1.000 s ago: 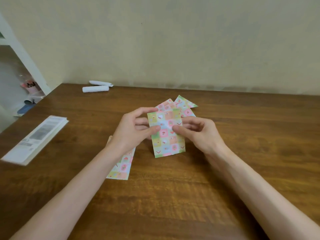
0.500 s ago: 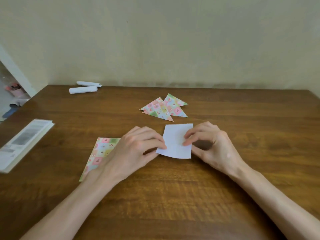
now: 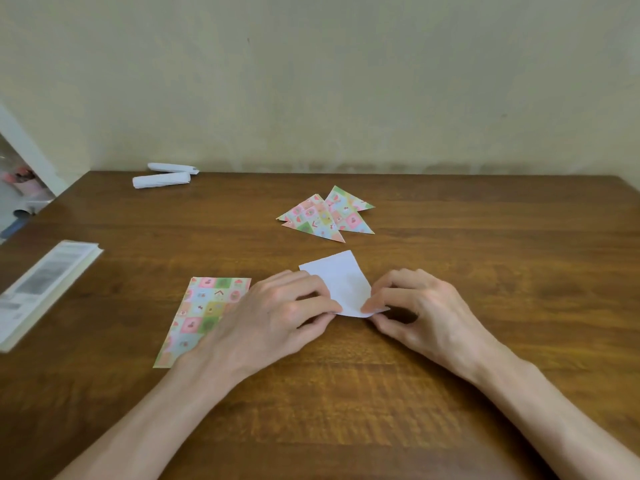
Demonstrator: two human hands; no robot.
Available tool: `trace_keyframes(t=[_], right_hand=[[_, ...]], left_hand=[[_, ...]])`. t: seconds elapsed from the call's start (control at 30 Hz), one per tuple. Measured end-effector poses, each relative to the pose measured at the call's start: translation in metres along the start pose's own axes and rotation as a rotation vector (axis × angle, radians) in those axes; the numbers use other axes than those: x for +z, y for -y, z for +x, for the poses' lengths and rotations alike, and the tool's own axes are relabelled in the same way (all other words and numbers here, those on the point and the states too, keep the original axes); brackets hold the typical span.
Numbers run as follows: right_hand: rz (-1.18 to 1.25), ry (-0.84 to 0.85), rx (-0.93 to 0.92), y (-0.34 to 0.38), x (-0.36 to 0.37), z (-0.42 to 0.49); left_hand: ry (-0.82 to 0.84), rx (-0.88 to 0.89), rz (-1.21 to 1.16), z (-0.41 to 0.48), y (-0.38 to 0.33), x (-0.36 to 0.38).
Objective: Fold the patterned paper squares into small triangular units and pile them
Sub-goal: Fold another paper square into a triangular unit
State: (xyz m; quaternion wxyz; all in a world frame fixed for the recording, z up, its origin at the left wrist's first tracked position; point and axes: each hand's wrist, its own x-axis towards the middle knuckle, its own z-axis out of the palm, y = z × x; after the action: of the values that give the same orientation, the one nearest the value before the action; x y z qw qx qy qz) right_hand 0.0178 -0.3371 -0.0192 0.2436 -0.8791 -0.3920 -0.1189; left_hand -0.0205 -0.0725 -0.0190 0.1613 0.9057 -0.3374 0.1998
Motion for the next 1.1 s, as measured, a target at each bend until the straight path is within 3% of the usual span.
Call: trace_keyframes(t=[0.2, 0.5, 0.73, 0.93, 1.1], right_hand=[[0.165, -0.032, 0.083, -0.01, 0.002, -0.003], [0.167, 0.047, 0.093, -0.015, 0.001, -0.002], [0.35, 0.112, 0.204, -0.017, 0.002, 0.001], [0.324, 0.055, 0.264, -0.01, 0.003, 0.001], [0.332, 0.032, 0.317, -0.008, 0.007, 0.004]], left_hand=[[0.02, -0.083, -0.049, -0.001, 0.009, 0.003], [0.045, -0.074, -0.007, 0.004, -0.007, -0.002], [-0.001, -0.354, -0.198, 0.006, -0.011, 0.008], [-0.02, -0.611, -0.38, 0.007, -0.016, 0.011], [-0.037, -0.654, -0.436, 0.01, -0.019, 0.009]])
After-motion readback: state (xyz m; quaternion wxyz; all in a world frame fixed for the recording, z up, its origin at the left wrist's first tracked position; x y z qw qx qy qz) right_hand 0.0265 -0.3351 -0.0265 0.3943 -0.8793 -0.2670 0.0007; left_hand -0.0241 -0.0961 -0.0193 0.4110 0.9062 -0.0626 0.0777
